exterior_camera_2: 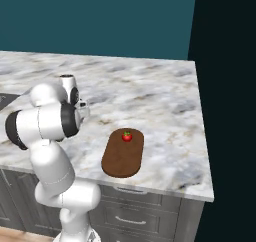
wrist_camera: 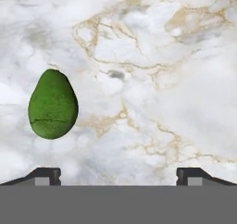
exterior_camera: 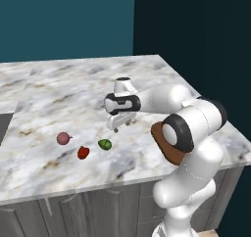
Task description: Place the avocado, onion, tomato, and bell pepper on the cutting board.
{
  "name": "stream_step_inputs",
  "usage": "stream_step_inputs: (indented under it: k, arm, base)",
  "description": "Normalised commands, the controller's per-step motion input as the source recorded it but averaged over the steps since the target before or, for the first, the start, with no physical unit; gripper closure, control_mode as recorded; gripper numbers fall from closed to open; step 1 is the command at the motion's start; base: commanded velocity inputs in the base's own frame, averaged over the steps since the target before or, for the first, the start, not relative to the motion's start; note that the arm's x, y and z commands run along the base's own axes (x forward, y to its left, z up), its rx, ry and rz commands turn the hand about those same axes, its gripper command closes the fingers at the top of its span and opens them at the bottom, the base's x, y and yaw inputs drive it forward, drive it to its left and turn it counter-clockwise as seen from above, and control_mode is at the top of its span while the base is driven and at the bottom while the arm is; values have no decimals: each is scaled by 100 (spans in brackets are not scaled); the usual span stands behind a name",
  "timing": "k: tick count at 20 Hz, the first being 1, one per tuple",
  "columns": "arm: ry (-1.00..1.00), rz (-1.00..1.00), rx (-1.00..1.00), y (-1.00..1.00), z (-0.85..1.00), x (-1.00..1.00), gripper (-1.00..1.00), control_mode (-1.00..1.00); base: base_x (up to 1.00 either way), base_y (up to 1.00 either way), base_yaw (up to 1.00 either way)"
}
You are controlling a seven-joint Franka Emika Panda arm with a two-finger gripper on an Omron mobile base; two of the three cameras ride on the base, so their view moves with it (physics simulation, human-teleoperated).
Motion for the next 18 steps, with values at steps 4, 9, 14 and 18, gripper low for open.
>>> stream_step_inputs:
  k: [4,9,14,18]
  arm:
    - [8,-22,-2,61,-16,-15,-100,-100]
    - [0,-11,0,73,-28,-5,-100,-100]
    - [1,-6,0,43,-19,1,-100,-100]
    - [0,-2,0,-12,-18,-4,-100,-100]
  base:
    - [0,0,0]
    - [0,0,0]
    - [0,0,0]
    - [0,0,0]
